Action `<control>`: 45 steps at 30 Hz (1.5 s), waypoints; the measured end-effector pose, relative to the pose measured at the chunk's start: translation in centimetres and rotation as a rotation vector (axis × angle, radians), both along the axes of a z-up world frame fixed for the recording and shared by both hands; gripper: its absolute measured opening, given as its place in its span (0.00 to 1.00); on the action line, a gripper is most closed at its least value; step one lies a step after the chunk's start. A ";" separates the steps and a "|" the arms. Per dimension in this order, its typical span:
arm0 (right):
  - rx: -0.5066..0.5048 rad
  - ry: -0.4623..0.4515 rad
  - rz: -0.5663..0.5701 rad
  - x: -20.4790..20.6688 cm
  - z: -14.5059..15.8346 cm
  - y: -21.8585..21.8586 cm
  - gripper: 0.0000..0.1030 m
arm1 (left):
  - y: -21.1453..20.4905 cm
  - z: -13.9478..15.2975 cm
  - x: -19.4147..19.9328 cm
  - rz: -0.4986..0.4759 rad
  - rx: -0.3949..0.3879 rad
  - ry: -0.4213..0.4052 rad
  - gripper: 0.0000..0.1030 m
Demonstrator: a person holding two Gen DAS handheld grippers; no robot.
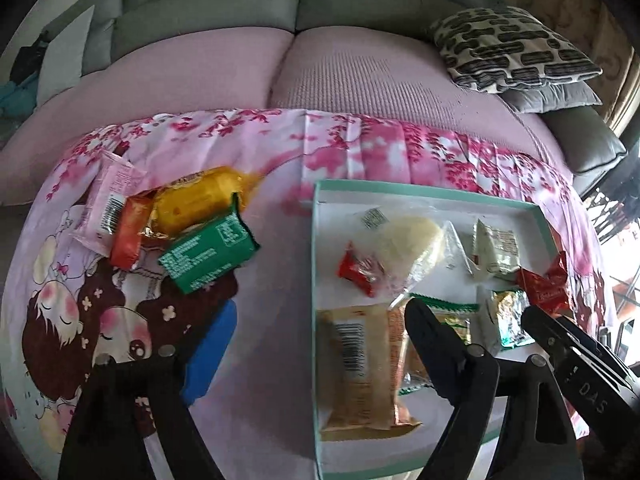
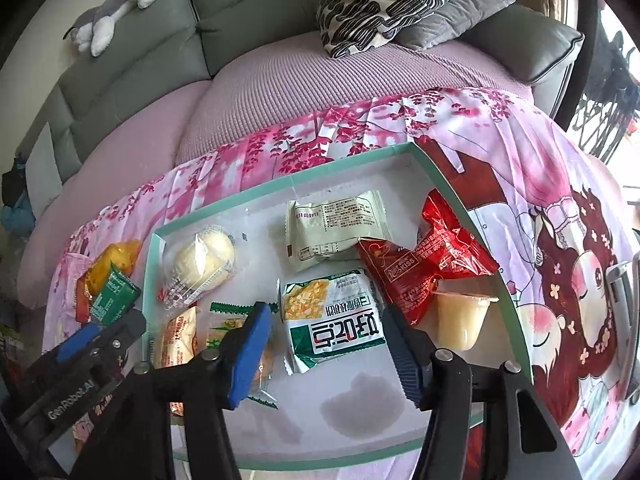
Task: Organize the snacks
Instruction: 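Lift both open tools from the tray and move them to the snack pile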
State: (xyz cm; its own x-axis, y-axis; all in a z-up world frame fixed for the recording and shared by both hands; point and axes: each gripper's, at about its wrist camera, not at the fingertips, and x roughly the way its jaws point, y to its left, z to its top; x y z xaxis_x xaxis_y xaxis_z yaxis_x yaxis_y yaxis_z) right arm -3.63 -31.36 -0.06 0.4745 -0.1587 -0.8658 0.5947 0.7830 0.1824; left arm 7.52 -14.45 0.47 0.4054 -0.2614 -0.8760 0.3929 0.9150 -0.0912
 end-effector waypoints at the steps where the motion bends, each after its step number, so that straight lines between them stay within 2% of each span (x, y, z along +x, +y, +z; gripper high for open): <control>1: -0.003 0.006 0.000 0.1 -0.1 0.0 0.70 | 0.1 0.0 0.1 0.003 0.004 -0.006 0.84; 5: -0.016 0.022 0.000 0.2 -0.2 0.1 0.79 | 0.3 -0.1 0.2 0.015 0.031 -0.024 0.85; 7: -0.022 0.025 -0.003 0.2 -0.3 0.0 0.88 | 0.3 -0.2 0.2 0.015 0.043 -0.031 0.85; 10: -0.035 0.022 0.004 0.2 -0.2 0.1 0.89 | 0.4 -0.1 0.2 0.022 0.051 -0.046 0.86; 12: -0.035 0.018 0.007 0.3 -0.2 0.1 0.94 | 0.5 -0.1 0.2 0.026 0.052 -0.054 1.00; 13: -0.034 0.016 0.009 0.3 -0.3 0.1 1.00 | 0.6 0.0 0.2 0.028 0.051 -0.059 1.00; 36: -0.070 -0.032 0.053 0.5 0.6 0.9 1.00 | 2.4 1.3 0.9 0.084 0.038 -0.104 1.00; 45: -0.045 -0.090 0.140 1.9 1.4 3.6 1.00 | 7.4 2.3 2.7 0.217 0.062 -0.136 1.00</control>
State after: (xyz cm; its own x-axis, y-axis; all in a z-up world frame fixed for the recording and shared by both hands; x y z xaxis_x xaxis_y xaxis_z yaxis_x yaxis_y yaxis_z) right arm -1.72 -27.73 1.29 0.5700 -0.1238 -0.8123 0.4624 0.8655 0.1925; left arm 10.17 -7.02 2.75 0.5609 -0.1029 -0.8215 0.1920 0.9814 0.0081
